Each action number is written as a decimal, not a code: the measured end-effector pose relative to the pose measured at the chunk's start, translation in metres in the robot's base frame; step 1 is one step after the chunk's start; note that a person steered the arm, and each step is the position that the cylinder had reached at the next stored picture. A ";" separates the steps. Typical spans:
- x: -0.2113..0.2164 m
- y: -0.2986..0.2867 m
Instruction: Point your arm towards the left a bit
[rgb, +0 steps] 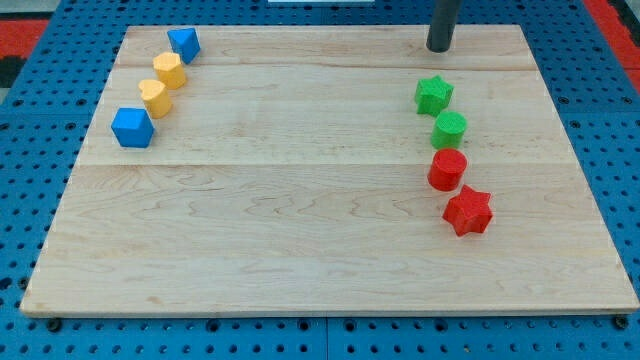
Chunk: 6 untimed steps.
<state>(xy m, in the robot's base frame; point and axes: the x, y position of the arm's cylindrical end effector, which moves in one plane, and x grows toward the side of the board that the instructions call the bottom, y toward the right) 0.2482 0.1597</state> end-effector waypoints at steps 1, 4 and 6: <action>0.004 -0.005; 0.004 -0.034; 0.004 -0.037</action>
